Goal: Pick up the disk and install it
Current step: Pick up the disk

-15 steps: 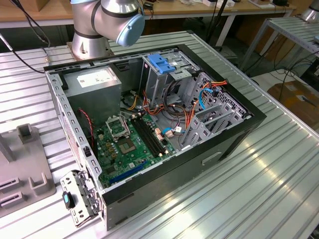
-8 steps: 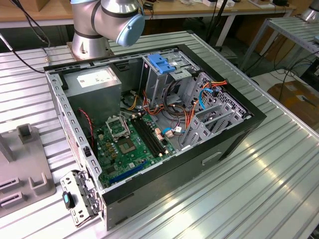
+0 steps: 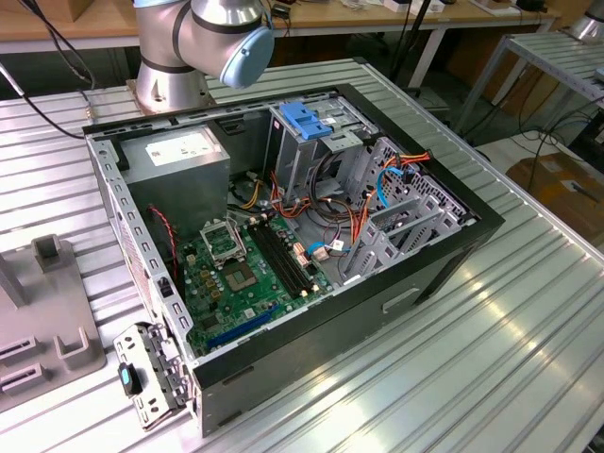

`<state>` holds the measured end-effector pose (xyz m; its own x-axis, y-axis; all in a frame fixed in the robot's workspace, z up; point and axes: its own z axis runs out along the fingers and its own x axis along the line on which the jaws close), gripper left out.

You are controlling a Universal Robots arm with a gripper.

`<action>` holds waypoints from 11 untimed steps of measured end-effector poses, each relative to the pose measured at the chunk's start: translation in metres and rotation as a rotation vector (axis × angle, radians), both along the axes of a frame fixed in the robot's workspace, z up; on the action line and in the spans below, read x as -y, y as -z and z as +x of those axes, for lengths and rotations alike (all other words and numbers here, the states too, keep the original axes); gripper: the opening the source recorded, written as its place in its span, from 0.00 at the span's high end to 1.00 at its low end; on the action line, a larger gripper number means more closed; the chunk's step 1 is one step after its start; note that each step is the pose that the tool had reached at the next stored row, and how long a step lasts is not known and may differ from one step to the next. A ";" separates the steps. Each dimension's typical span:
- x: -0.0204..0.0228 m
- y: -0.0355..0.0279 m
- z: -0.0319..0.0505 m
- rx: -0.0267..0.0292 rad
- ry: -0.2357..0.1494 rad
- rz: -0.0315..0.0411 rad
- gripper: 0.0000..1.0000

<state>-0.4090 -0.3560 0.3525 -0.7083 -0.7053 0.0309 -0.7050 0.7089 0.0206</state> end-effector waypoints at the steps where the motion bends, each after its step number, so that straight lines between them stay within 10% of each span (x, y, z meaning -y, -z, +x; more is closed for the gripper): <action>1: 0.0000 0.0000 0.0000 0.0001 -0.004 0.0000 0.89; 7: 0.0000 0.0001 0.0000 0.0000 -0.069 0.0000 0.89; 11: 0.0000 0.0006 0.0000 -0.0001 -0.181 -0.0001 0.89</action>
<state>-0.4090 -0.3560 0.3519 -0.5696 -0.8213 0.0310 -0.8212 0.5703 0.0206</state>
